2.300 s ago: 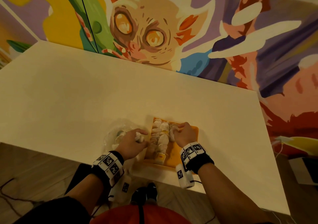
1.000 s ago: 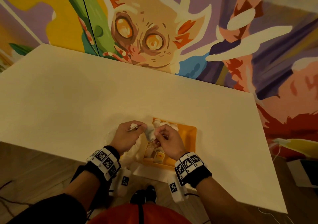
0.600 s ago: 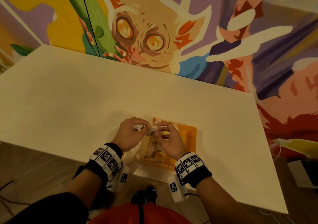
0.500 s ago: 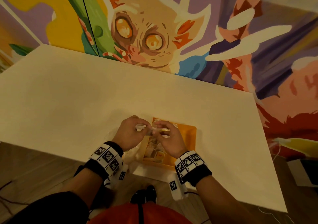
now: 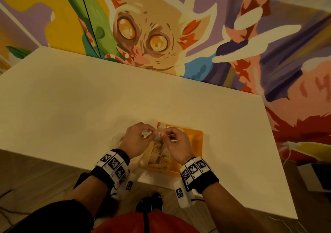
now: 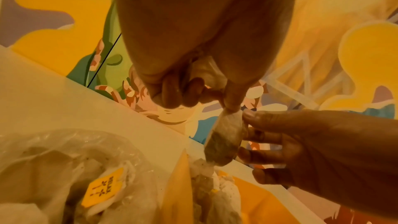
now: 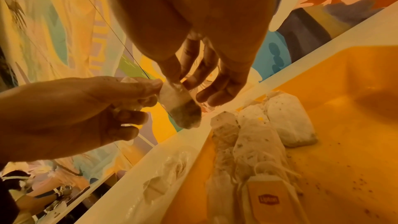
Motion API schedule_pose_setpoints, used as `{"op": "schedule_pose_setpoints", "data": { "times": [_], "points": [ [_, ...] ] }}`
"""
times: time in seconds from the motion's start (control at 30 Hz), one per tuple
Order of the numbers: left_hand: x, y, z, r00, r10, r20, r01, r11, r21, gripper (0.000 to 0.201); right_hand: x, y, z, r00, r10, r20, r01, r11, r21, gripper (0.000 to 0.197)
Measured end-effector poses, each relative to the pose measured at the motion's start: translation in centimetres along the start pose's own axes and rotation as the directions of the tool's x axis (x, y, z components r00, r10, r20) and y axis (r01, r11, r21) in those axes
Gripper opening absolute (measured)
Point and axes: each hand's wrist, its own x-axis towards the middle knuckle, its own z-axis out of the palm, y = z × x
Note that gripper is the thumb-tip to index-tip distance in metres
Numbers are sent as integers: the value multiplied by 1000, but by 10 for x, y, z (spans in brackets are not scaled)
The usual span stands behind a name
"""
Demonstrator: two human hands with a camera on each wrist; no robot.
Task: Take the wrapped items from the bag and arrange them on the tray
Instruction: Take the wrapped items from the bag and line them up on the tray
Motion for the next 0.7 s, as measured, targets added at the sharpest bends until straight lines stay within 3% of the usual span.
{"op": "schedule_pose_setpoints", "data": {
  "times": [0.1, 0.2, 0.33, 0.43, 0.57, 0.7],
  "points": [
    [1, -2, 3, 1000, -17, 24, 18, 1000, -25, 7, 0, 4, 0, 999, 12, 39, -12, 1000, 2, 4],
    [3, -3, 6, 999, -31, 37, 34, 995, -96, 9, -1, 6, 1, 992, 11, 130, -2, 997, -71, 20],
    [1, -4, 10, 998, -52, 38, 56, 990, -132, 17, -1, 8, -1, 988, 31, 150, -9, 989, -145, 13],
    [-2, -5, 13, 997, -81, 8, 81, 990, -115, 14, 0, 9, -7, 990, 86, 108, -63, 976, -207, 13],
    [-7, -15, 16, 985, -165, 55, 164, 986, 32, 12, 9, 20, -24, 984, 179, -9, -173, 932, -318, 19],
    [-12, -25, 22, 965, -238, 111, 211, 954, 212, 17, 16, 22, -42, 922, 373, -108, -380, 813, -440, 33]
  ]
}}
